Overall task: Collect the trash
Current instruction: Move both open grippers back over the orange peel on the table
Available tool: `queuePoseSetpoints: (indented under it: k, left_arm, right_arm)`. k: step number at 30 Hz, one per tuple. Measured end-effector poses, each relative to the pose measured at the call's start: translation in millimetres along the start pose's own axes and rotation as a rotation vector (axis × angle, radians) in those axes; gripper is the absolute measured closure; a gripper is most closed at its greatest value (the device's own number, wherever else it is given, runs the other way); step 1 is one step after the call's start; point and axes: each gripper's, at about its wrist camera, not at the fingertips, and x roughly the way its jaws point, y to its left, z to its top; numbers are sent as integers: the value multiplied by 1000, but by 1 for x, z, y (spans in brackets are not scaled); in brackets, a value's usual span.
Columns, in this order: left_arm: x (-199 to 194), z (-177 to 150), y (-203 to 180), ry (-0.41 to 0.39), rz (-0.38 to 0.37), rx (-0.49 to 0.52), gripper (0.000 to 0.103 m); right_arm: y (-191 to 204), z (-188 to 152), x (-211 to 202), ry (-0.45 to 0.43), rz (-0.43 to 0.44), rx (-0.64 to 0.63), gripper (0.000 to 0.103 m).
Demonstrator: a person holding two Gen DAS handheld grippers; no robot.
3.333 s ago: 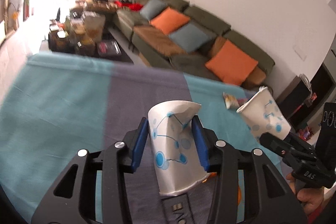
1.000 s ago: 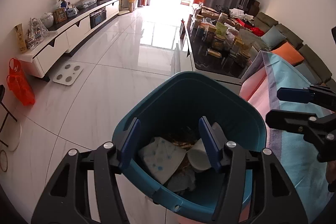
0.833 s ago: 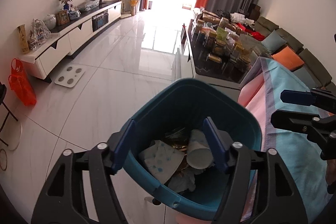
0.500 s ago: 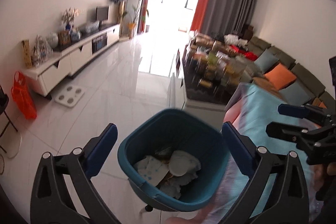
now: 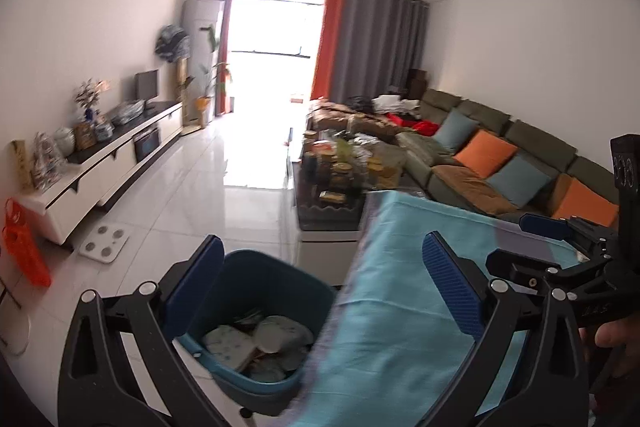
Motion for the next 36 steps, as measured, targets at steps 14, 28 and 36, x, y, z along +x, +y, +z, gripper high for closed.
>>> queuePoseSetpoints:
  k: [14, 28, 36]
  left_arm:
    - [-36, -27, -107, -44, -189, 139, 5]
    - [-45, -56, -172, -54, -313, 234, 5]
    - [-35, -70, -198, -28, -371, 292, 5]
  right_arm:
    - [-51, -74, -113, -153, -268, 155, 7]
    - [-58, -140, -201, -300, -519, 285, 7]
    - [-74, -172, -217, -271, -599, 353, 7]
